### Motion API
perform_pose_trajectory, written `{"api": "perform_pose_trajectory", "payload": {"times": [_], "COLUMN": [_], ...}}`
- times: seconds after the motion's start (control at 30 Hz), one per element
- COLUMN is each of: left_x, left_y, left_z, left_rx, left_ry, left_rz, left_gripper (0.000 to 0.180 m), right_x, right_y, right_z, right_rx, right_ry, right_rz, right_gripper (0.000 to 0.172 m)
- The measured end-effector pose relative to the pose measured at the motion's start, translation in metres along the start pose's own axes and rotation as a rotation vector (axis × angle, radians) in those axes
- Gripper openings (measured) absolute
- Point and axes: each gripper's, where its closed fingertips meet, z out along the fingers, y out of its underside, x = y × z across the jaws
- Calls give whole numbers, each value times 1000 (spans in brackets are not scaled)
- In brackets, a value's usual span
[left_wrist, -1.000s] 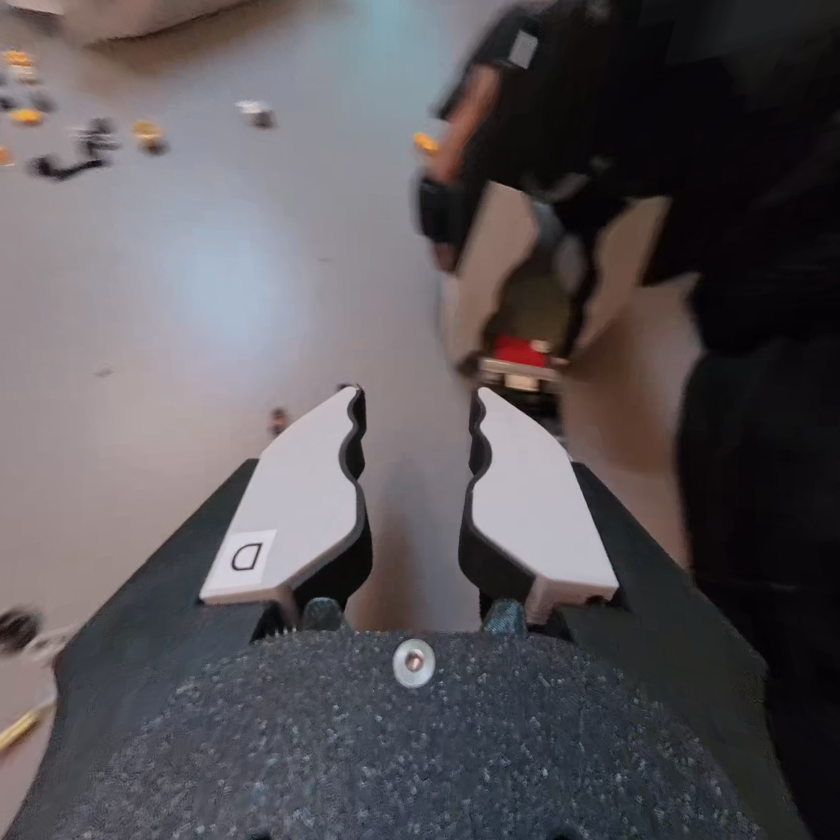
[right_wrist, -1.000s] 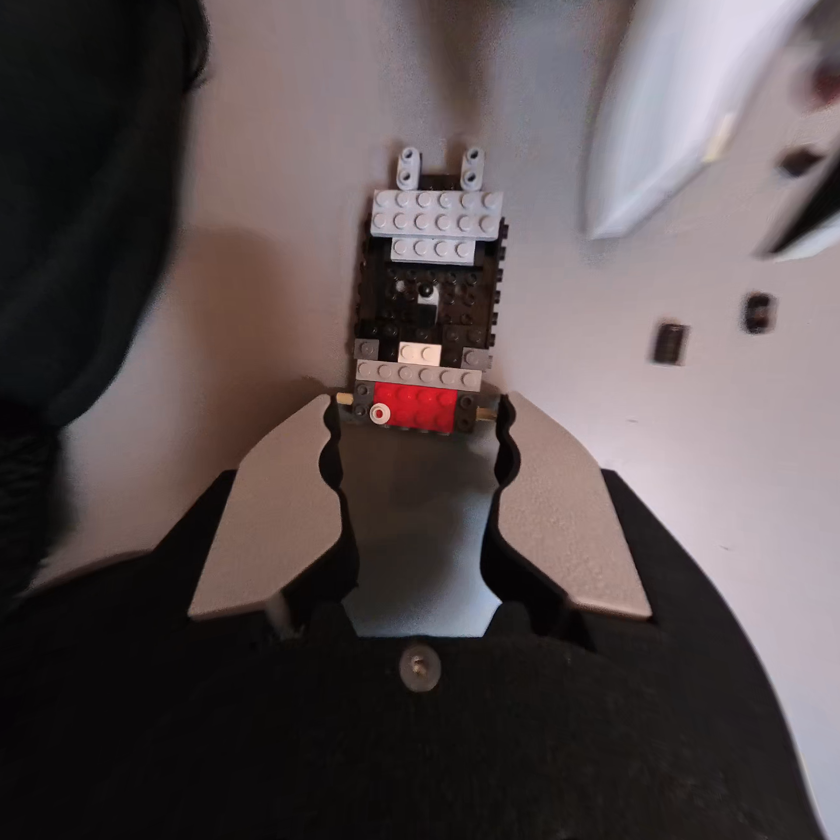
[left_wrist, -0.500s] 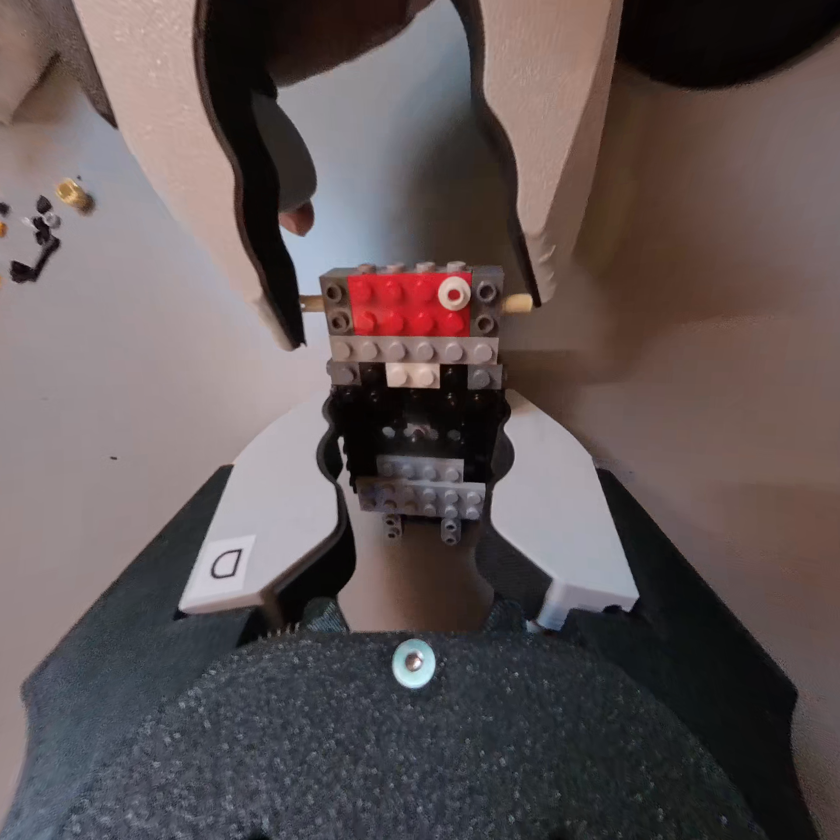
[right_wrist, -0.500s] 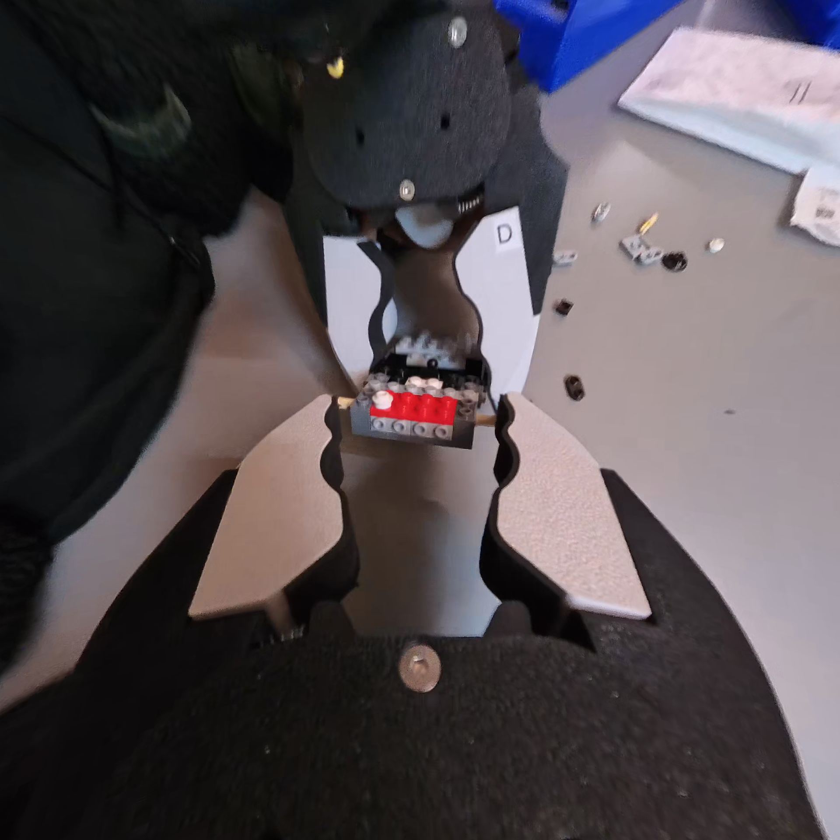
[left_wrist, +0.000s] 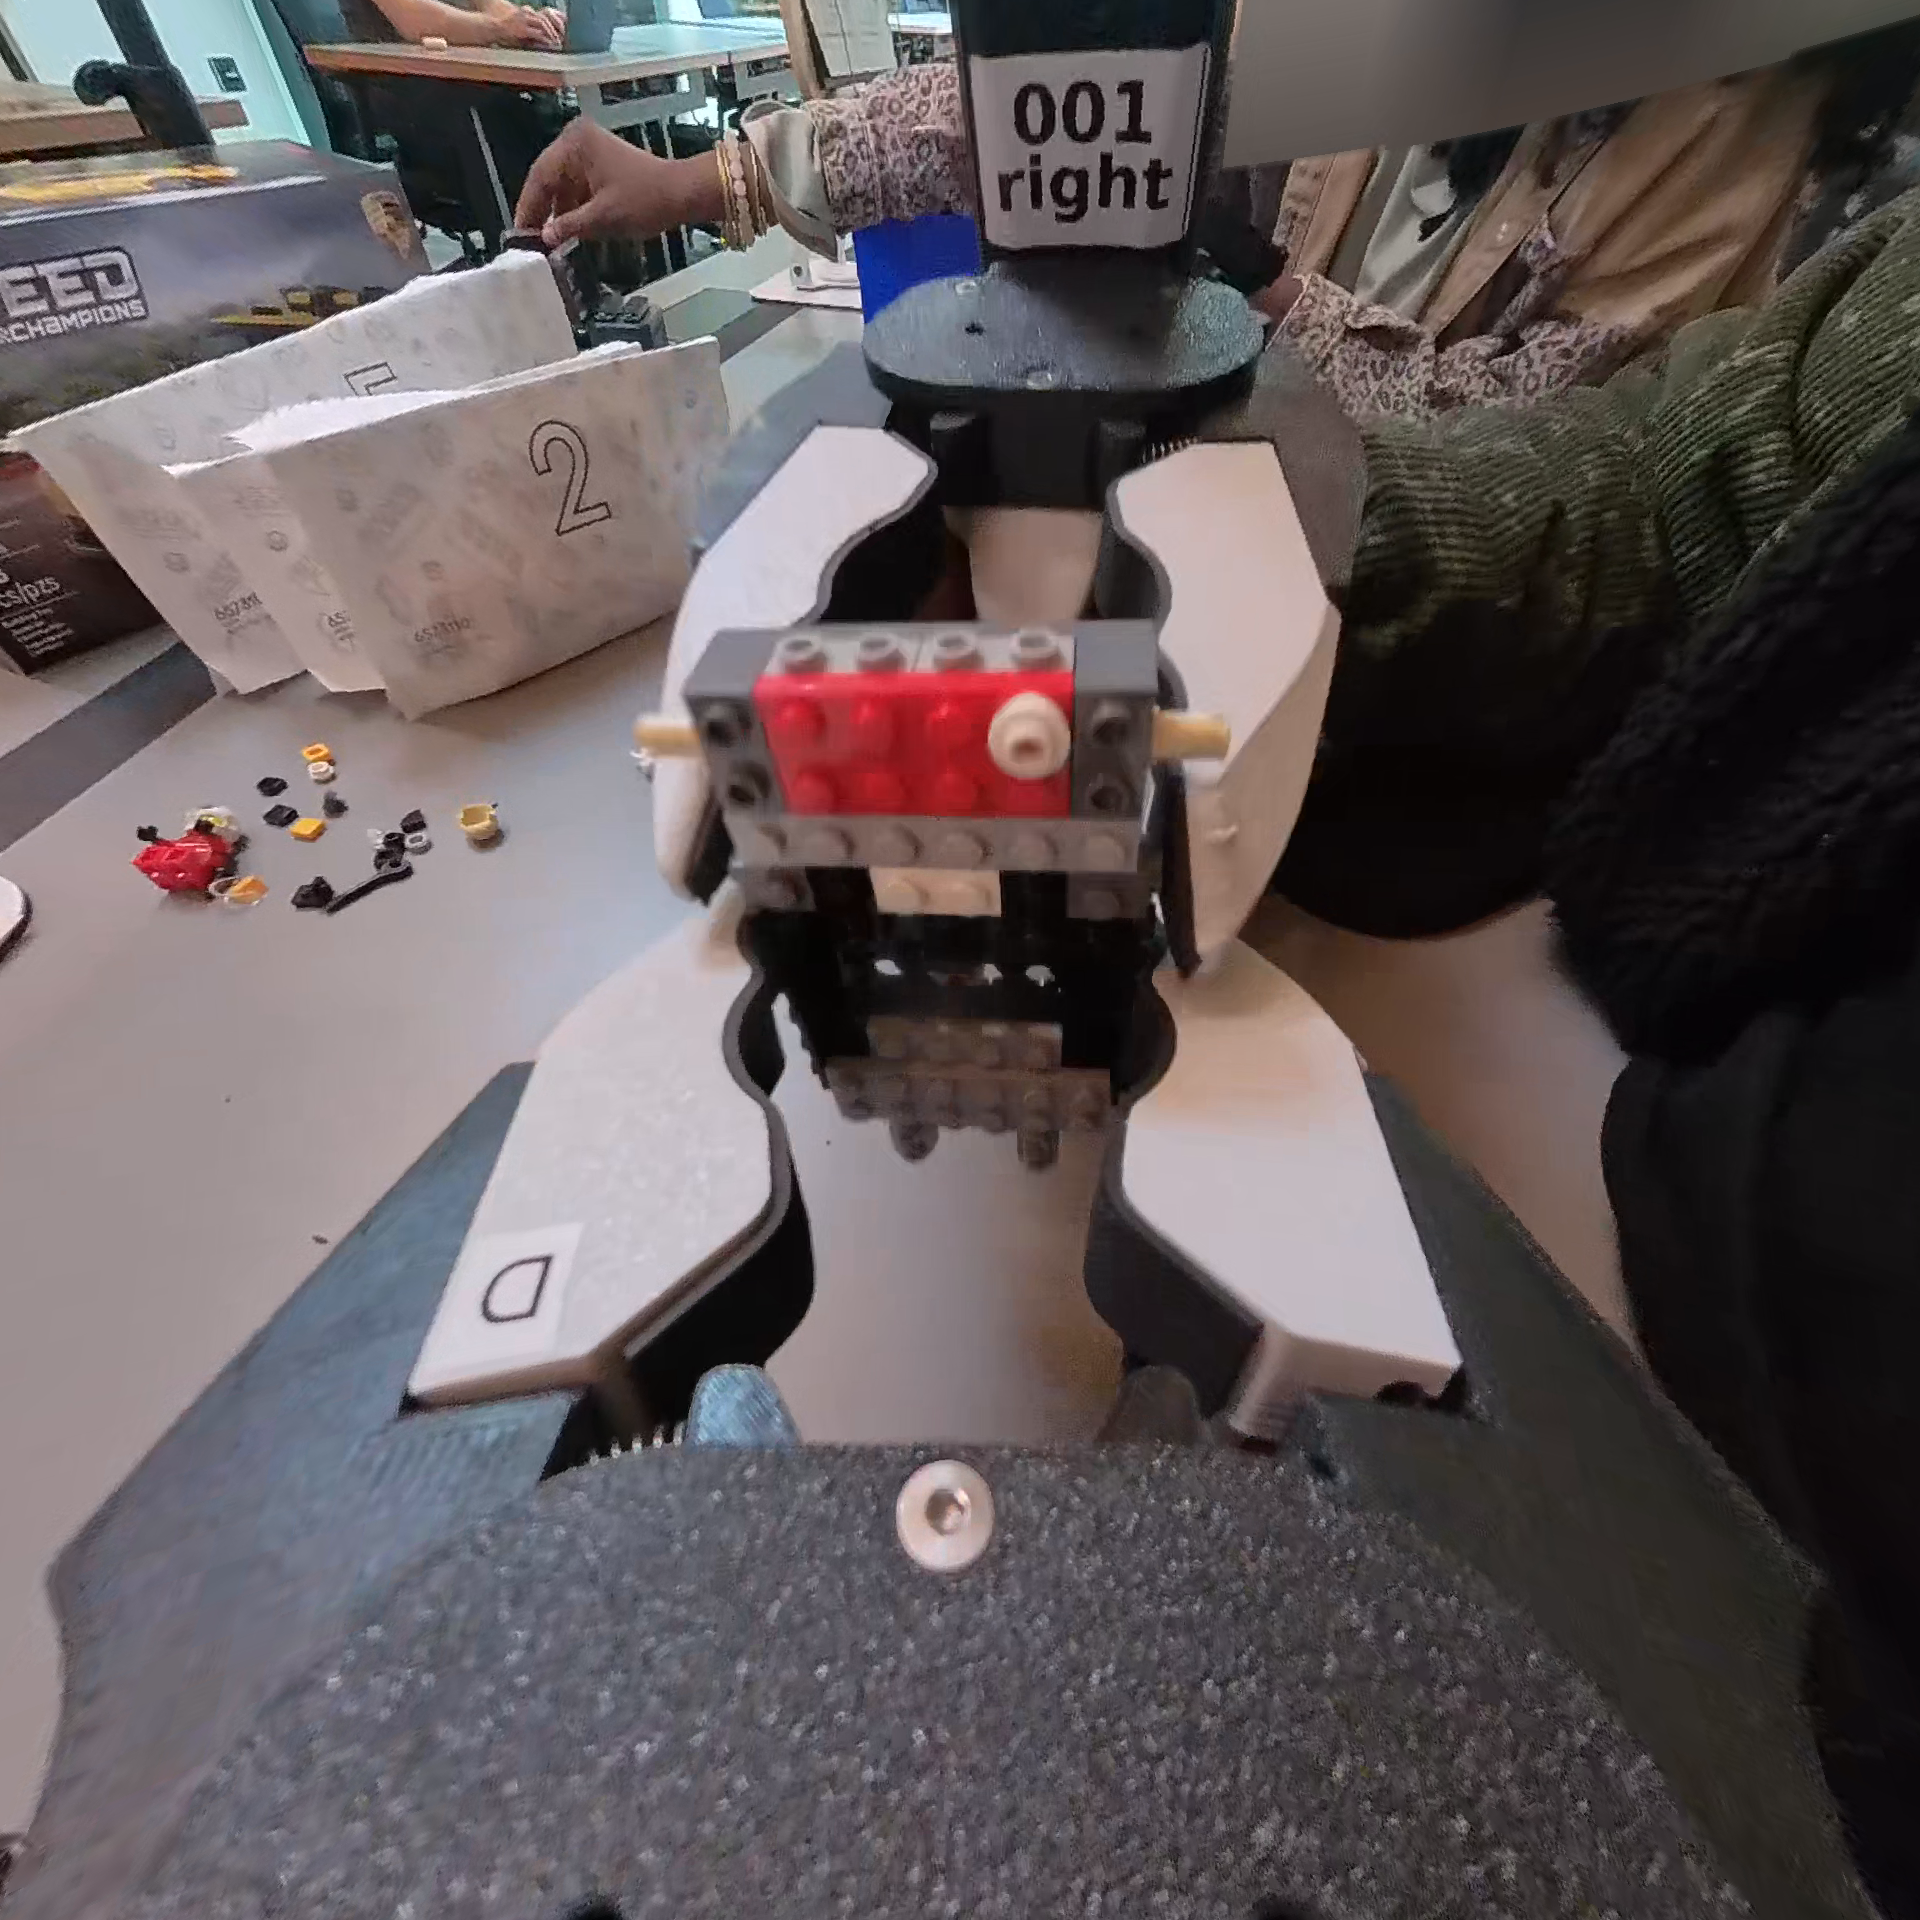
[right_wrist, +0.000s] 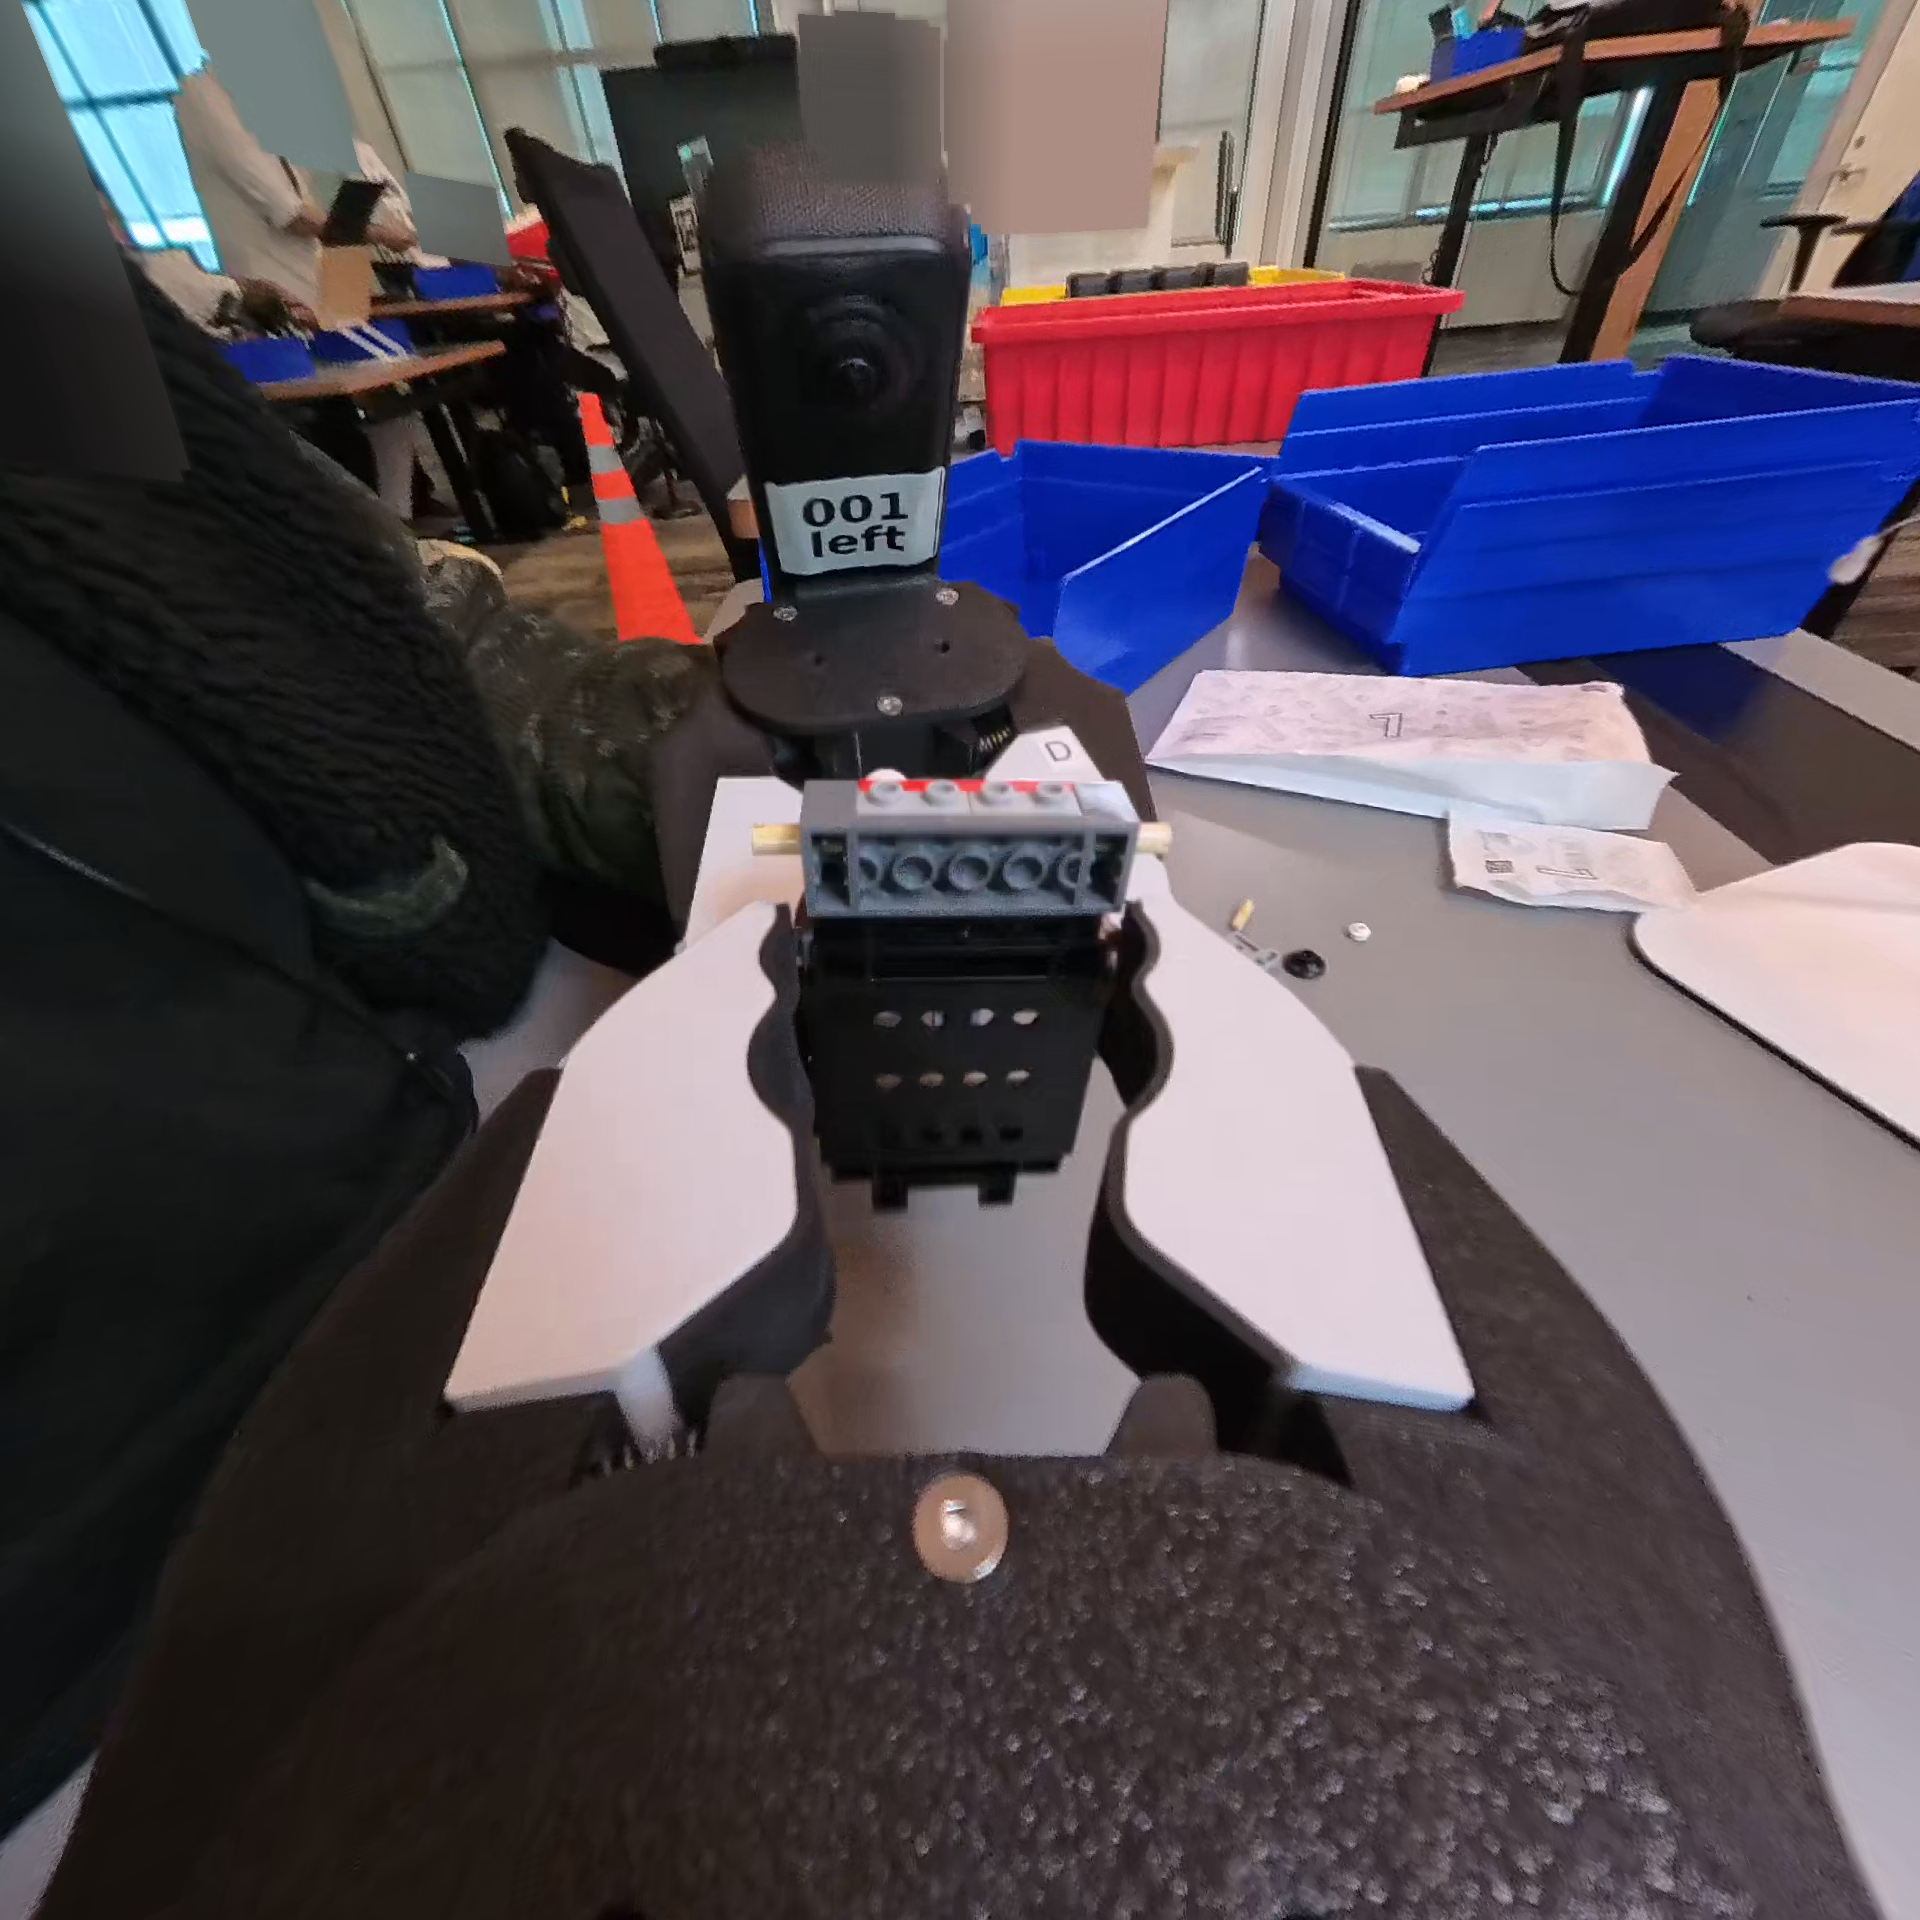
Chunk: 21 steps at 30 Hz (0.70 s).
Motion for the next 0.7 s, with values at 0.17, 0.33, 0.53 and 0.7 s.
{"api": "perform_pose_trajectory", "payload": {"times": [0.17,0.33,0.53,0.7], "left_x": [-7,-8,4,7], "left_y": [-9,-43,-37,-34], "left_z": [-15,-45,-37,-38], "left_rx": [36,237,182,173], "left_ry": [7,60,126,217], "left_rz": [-29,-99,-155,-282], "left_gripper": [61,33,21,15], "right_x": [7,17,12,15], "right_y": [-7,5,12,13], "right_z": [-9,-13,-3,-5], "right_rx": [23,-65,-106,-139], "right_ry": [26,100,123,185], "right_rz": [3,-73,-178,-295], "right_gripper": [58,58,58,58]}}
